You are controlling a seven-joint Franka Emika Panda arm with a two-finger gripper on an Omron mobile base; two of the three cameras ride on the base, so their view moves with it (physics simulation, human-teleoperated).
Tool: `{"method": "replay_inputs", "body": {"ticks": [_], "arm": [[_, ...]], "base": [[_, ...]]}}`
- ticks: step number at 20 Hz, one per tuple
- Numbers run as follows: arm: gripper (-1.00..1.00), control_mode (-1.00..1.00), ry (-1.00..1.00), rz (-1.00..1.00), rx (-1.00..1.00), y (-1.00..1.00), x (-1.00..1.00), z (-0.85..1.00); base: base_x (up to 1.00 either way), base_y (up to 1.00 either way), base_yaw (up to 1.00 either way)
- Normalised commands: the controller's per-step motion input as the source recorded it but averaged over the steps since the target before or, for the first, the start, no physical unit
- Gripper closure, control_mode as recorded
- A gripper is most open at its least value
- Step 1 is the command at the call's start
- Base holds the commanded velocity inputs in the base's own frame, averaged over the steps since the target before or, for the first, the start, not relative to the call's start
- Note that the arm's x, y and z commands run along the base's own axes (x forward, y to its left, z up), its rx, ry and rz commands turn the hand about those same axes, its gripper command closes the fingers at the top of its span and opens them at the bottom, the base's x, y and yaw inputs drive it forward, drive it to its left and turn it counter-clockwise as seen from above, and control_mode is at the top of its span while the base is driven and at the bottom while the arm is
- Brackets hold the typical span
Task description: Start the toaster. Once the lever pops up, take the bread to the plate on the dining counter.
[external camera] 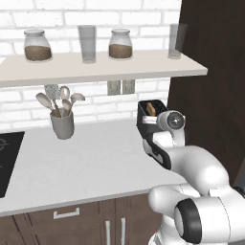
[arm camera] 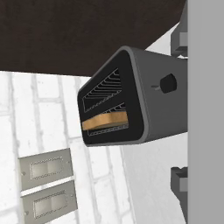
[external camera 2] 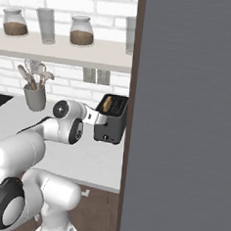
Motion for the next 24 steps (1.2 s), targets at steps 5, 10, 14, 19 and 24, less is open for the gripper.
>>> {"method": "replay_inputs", "body": {"ticks": [5,10,14,19,24], "arm": [[-1.00,-1.00,0.00,0.00,0.00,0.00,0.07,-0.01],[-1.00,-1.00,0.00,0.00,0.00,0.00,0.08,-0.04],[-1.00,-1.00,0.00,0.00,0.00,0.00,0.01,-0.03],[-1.00,-1.00,0.00,0.00,0.00,0.00,0.01,-0.02],[-1.00,-1.00,0.00,0.00,0.00,0.00,0.01,0.00]], "base": [[0.00,0.00,0.00],[0.00,0.00,0.00],[0.00,0.00,0.00],[0.00,0.00,0.00],[0.00,0.00,0.00]]}}
